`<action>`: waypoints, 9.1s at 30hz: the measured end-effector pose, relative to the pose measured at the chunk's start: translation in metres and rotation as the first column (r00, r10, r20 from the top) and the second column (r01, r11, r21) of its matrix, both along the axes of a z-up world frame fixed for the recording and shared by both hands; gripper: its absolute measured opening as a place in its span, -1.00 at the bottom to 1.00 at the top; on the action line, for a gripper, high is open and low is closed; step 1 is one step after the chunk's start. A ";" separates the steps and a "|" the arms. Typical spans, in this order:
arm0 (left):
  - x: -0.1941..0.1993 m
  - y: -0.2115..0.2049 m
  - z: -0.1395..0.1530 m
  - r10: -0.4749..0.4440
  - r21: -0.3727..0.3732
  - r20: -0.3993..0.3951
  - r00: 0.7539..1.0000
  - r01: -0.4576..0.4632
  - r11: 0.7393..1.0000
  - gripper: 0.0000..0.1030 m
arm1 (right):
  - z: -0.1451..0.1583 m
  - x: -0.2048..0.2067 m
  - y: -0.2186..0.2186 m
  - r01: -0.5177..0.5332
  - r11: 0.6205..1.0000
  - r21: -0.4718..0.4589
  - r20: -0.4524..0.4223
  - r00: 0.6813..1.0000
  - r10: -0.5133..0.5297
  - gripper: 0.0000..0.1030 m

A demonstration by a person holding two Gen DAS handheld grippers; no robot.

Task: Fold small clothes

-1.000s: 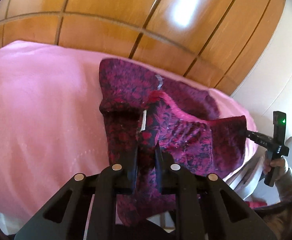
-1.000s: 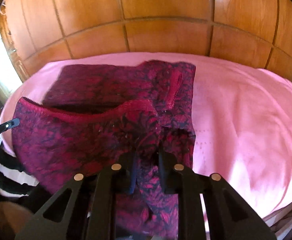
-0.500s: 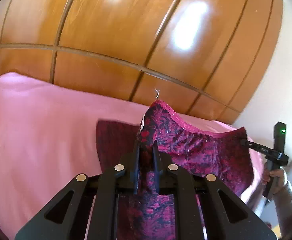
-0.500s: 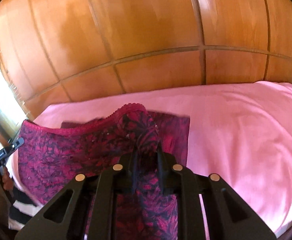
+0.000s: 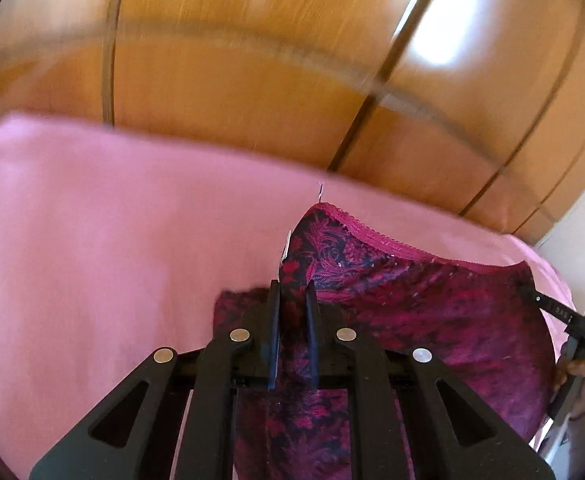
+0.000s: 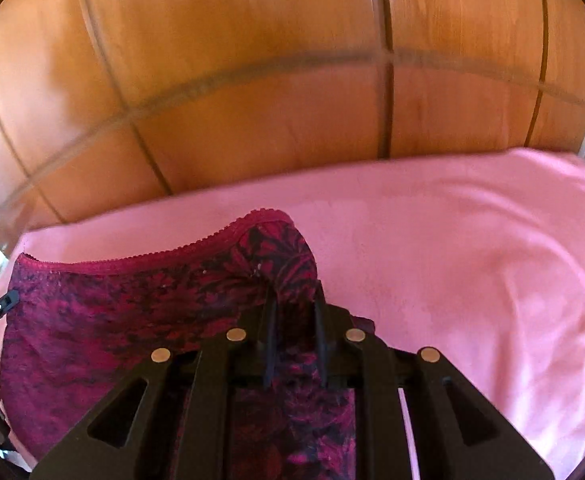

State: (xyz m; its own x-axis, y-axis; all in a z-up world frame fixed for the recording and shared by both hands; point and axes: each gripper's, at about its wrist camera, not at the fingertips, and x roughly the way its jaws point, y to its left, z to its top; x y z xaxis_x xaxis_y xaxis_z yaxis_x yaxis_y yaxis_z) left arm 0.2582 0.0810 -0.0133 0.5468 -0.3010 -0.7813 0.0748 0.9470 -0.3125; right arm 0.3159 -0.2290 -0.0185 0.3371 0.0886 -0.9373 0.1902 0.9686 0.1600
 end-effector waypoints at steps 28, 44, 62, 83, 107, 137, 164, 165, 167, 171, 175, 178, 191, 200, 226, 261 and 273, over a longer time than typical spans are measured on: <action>-0.188 0.043 -0.029 -0.013 -0.363 -0.082 0.997 -0.018 0.931 -0.61 | 0.020 -0.196 -0.022 0.136 0.943 0.303 -0.030 0.991 -0.133 -0.39; -0.218 0.067 0.010 0.020 -0.350 -0.094 0.995 -0.051 0.935 -0.64 | 0.050 -0.213 -0.030 0.111 0.940 0.323 -0.016 0.994 -0.112 -0.68; -0.081 0.035 0.037 0.003 -0.270 -0.102 0.995 -0.030 0.962 -0.96 | 0.063 -0.126 0.046 -0.045 0.984 0.171 0.090 0.996 0.030 0.36; -0.123 -0.021 0.097 0.049 0.137 0.182 0.982 -0.074 0.988 0.24 | 0.018 -0.116 0.058 -0.044 0.991 0.128 0.077 0.996 0.034 0.38; -0.032 -0.014 0.009 0.108 0.173 -0.075 0.991 -0.094 0.981 -0.56 | 0.012 -0.117 0.060 -0.060 0.989 0.139 0.090 0.995 0.048 0.75; -0.174 -0.066 0.061 0.088 0.086 0.075 0.993 -0.094 0.992 0.10 | 0.000 -0.164 -0.054 0.240 0.807 0.539 -0.040 0.965 -0.260 0.88; -0.161 -0.086 0.021 -0.090 0.071 -0.022 0.996 0.091 0.993 0.15 | 0.011 -0.177 -0.020 0.098 0.832 0.545 -0.057 0.995 -0.080 -0.35; -0.161 -0.083 0.020 -0.091 0.062 -0.025 0.996 0.093 0.994 0.15 | 0.023 -0.174 -0.018 0.077 0.835 0.545 -0.033 0.997 -0.071 -0.39; -0.161 -0.080 0.020 -0.095 0.048 -0.026 0.995 0.096 0.994 0.15 | 0.041 -0.170 -0.012 0.041 0.830 0.556 0.011 0.998 -0.057 -0.42; -0.164 -0.067 0.020 -0.109 -0.018 -0.021 0.994 0.108 0.994 0.15 | 0.079 -0.159 0.013 -0.060 0.831 0.552 0.098 0.995 0.007 -0.45; -0.161 -0.047 0.017 -0.120 -0.085 -0.024 0.993 0.117 0.989 0.03 | 0.106 -0.143 0.048 -0.146 0.822 0.551 0.166 0.984 0.063 -0.47; -0.160 -0.034 0.015 -0.121 -0.138 -0.025 0.992 0.117 0.983 -0.03 | 0.125 -0.132 0.084 -0.240 0.800 0.550 0.223 0.965 0.136 -0.48; -0.188 0.102 0.045 0.058 -0.409 0.031 0.998 -0.040 0.912 -0.12 | 0.098 -0.114 0.260 -0.547 0.764 0.342 0.219 0.837 0.502 -0.48; -0.162 0.104 0.093 -0.053 -0.535 0.099 0.994 0.098 0.839 0.05 | 0.069 -0.138 0.303 -0.670 0.727 0.151 0.224 0.739 0.635 -0.47; -0.108 0.041 0.091 -0.171 -0.083 -0.067 0.983 0.166 0.983 -0.71 | 0.064 -0.148 0.218 -0.533 0.773 0.344 0.268 0.845 0.463 0.07; -0.145 0.056 0.051 0.133 0.180 0.018 0.991 -0.134 0.974 0.00 | 0.003 0.004 0.273 -0.450 0.843 0.294 0.141 0.893 0.427 0.39; -0.161 0.065 0.048 0.163 0.213 0.006 0.987 -0.160 0.964 0.42 | 0.021 -0.057 0.186 -0.296 0.797 0.526 0.155 0.955 0.252 0.95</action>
